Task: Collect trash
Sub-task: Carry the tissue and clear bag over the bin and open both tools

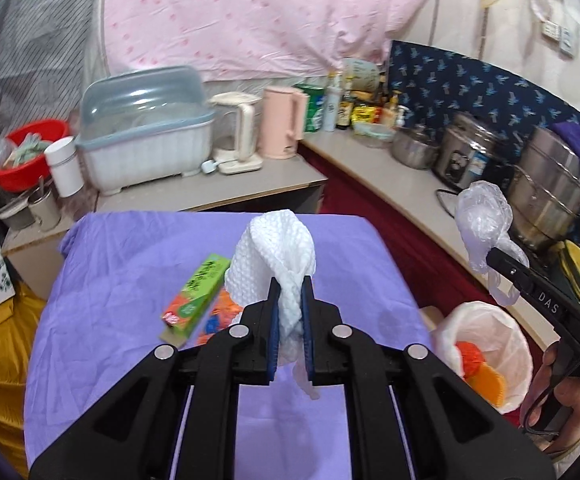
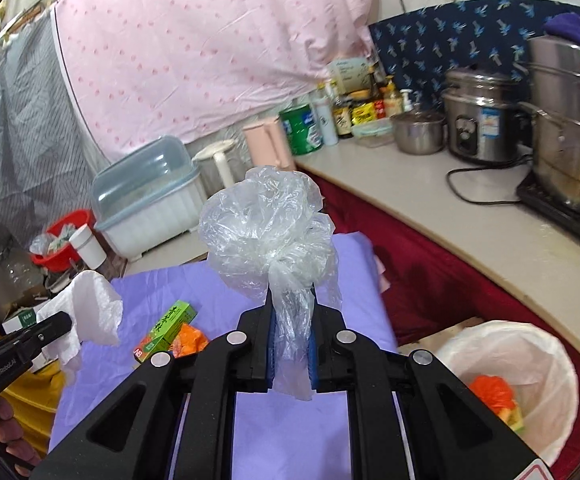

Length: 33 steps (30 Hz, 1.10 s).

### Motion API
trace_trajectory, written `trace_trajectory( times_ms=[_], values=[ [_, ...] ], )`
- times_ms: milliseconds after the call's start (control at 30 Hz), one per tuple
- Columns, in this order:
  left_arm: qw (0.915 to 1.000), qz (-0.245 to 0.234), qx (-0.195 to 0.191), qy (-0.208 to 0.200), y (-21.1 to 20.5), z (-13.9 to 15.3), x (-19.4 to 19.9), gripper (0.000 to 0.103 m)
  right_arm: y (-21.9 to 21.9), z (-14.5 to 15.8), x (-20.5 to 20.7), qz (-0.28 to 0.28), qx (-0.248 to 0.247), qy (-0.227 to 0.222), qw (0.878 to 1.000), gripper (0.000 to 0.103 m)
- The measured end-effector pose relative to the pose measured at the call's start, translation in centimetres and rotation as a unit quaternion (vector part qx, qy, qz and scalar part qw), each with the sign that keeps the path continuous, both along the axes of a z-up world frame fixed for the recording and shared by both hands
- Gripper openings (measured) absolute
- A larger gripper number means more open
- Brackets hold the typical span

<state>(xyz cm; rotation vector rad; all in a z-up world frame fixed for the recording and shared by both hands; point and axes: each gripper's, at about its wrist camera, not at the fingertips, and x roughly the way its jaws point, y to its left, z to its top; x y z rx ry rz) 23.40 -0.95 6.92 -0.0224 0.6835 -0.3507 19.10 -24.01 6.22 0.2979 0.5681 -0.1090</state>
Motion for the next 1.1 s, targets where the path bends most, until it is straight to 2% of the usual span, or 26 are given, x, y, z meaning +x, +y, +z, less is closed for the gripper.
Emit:
trace_trajectory(
  times_ms=[200,367,800,1100],
  values=[
    [0.9989,-0.045,0.004,-0.015,-5.8,1.7,-3.7,0.009,-3.9,1.6,-5.3,-0.033,-0.01,-0.012,0.999,0.012],
    [0.9963,-0.082,0.015,-0.02,-10.7,1.9,-6.5,0.009,-7.3,1.4,-9.4,-0.061,-0.012,-0.012,0.998,0.012],
    [0.9863,-0.158,0.047,-0.001,-20.0,-0.7,-11.3,0.009,-14.0,-3.0,-16.9,-0.126,0.002,0.03,0.992,0.013],
    [0.9763,-0.203,0.074,0.015,-24.9,-3.1,-12.5,0.01,-16.0,-6.6,-18.0,-0.148,0.011,0.062,0.987,0.016]
  ],
)
